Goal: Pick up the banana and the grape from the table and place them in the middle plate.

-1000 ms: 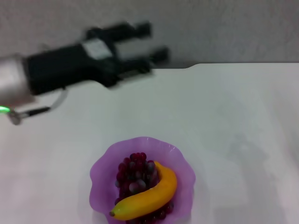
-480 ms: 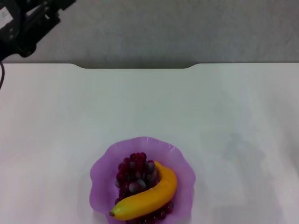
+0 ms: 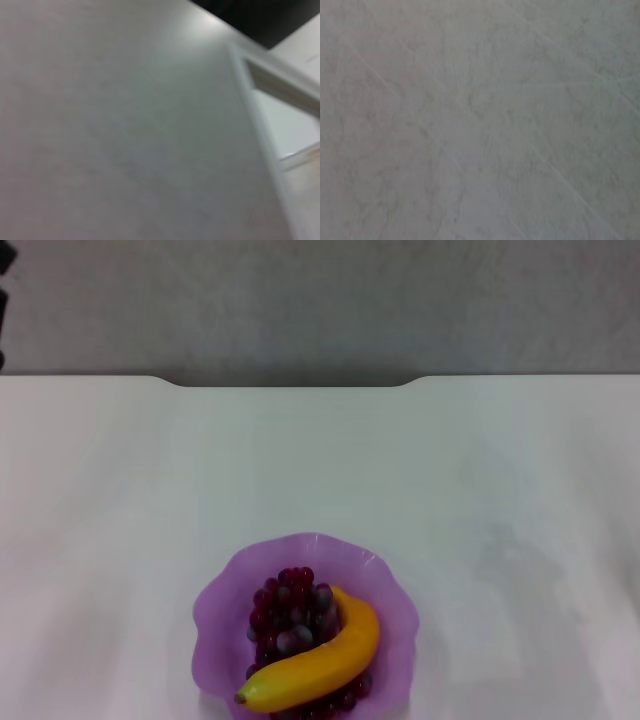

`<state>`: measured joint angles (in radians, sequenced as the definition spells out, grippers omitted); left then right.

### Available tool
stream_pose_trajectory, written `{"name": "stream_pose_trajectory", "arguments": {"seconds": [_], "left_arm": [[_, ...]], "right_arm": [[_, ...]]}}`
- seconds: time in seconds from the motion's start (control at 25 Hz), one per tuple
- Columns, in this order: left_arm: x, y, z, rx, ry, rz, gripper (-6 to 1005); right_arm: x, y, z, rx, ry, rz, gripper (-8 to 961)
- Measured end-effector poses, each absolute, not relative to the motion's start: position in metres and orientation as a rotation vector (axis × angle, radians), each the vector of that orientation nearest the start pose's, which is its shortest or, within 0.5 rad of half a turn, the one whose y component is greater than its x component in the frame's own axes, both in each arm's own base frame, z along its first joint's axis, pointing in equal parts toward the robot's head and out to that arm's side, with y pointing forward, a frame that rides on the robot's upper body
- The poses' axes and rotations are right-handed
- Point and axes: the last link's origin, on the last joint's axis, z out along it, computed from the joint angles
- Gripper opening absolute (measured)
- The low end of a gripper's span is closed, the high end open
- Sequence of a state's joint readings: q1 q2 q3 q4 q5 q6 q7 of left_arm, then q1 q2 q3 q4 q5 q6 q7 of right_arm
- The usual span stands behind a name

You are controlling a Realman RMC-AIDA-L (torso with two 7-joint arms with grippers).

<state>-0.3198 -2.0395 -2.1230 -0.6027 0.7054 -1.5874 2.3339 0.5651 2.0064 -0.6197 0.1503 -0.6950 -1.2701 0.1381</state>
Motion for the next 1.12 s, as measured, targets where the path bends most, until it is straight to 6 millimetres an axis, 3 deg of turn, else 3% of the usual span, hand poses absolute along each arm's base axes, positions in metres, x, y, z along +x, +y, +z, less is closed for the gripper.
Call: {"name": "stream_pose_trajectory", "arguments": {"seconds": [0.16,0.52,0.8,1.12], "left_arm": [[-0.271,0.327,0.098,-1.651,-0.106,-1.212,78],[-0.318,0.351,0.074,-1.575,-0.320,-0.860,79],[-0.355,0.342,0.070,-1.433,-0.456,-0.711,79],[-0.371,0.338,0.065,-1.422,-0.527,-0.640,78]], "right_arm": [[0.341,0.347,0.023,-1.519,0.492,0.646,23],[0.343,0.347,0.022,-1.526,0.501,0.630,23],[0.343,0.349,0.022,-1.529,0.499,0.624,23],[0.351,0.357,0.031,-1.514,0.507,0.563,23]]}}
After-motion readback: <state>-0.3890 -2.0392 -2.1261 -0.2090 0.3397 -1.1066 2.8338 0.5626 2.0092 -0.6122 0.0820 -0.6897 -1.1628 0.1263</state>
